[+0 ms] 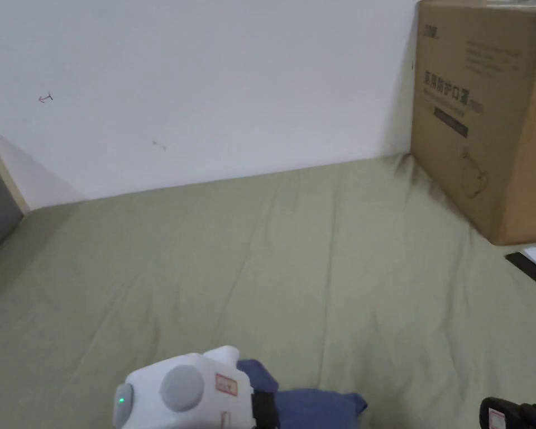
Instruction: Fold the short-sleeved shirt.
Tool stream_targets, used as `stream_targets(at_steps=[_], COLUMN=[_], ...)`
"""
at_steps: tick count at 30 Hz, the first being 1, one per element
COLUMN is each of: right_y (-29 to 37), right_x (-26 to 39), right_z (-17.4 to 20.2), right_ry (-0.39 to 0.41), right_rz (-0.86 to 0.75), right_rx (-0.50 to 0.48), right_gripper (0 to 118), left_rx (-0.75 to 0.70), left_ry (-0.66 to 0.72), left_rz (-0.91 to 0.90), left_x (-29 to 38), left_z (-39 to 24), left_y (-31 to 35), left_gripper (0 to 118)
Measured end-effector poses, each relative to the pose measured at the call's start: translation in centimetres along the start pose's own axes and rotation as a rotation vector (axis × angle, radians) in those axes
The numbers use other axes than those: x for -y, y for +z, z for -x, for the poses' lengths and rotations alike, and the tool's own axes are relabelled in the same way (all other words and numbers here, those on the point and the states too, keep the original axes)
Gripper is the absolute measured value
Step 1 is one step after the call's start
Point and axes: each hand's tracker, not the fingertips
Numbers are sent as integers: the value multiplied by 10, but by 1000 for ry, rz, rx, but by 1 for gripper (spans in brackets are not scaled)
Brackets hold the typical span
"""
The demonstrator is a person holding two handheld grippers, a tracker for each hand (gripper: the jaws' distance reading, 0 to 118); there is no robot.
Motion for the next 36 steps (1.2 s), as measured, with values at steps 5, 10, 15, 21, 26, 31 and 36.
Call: stream_targets(at_steps=[5,10,15,21,26,31,36], right_y=[6,3,-7,-11,-10,-13,-17], right_x=[3,2,1,3,3,3,0], right_z=[-2,-3,2,8,9,6,6], right_ry=[-9,-14,-1,9,32,60,-15], right_rz=[5,5,14,28,46,66,65], right_rx=[13,11,0,-13,5,33,-18], right_gripper=[0,0,0,0,0,0,0], left_rx=[250,160,-3,54,56,47,395], left_ry=[217,106,-98,-236,-260,-245,85], left_rz=[176,-43,-192,-92,25,49,-15], left_x=[-4,6,30,43,40,31,5], left_z=[-14,6,18,-16,-45,-55,-31], left_y=[-34,23,56,9,-66,-110,-78], left_gripper=[118,117,32,0,0,0,0])
